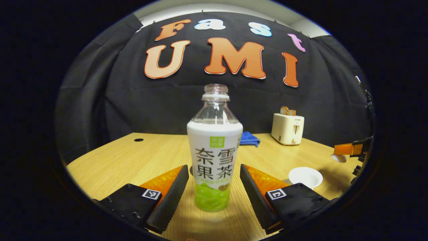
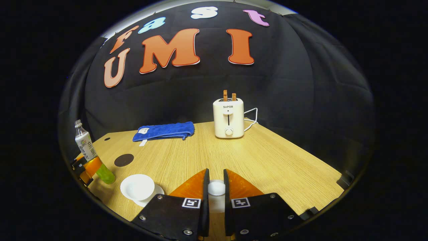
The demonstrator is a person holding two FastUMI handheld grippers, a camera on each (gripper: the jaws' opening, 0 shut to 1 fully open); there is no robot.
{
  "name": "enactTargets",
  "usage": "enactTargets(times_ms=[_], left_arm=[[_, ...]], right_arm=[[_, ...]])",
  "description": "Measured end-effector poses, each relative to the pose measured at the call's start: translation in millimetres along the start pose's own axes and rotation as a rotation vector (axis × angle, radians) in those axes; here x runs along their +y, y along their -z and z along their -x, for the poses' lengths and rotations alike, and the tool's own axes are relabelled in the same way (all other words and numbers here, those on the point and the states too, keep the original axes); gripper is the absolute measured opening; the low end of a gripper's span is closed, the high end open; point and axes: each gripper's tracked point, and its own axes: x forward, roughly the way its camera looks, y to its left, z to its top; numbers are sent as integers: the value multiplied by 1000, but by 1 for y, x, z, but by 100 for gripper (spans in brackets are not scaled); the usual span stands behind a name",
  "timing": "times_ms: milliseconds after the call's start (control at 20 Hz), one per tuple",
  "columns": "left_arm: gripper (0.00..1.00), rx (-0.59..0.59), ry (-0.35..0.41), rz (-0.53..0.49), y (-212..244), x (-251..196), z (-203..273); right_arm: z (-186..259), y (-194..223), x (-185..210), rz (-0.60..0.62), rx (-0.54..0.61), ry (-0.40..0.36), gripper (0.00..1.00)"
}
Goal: Open the teacup lid with one hand, grasp the water bottle and pour water into the teacup with the other hand; after pouring, place the water bottle on the coaster and then close the teacup lid.
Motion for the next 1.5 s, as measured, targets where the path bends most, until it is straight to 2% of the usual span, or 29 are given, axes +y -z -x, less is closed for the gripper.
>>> enactTargets(times_ms=[100,200,250,550,800,1050,1300,1500], left_arm=[[71,3,1,-4,1,-2,-1],[68,17,1,-33,2,-4,3],[63,26,12,-47,1,-7,5],[63,43,44,-277,-17,-16,16],[64,-8,4,-593,-34,-24,16],[64,30,80,-797,-20,-45,15],[64,61,122,-1049,-8,-56,12],[63,66,149,-1186,-8,-64,7]], right_arm=[[1,0,-1,-4,1,-2,19],[3,-2,-2,-8,-5,0,19],[4,-4,-4,-12,-8,2,19],[8,-8,-17,-40,-20,23,18],[9,-11,-27,-48,-27,40,18],[11,-12,-35,-65,-28,50,18],[13,-11,-40,-78,-20,57,18],[15,-12,-42,-80,-21,54,18]])
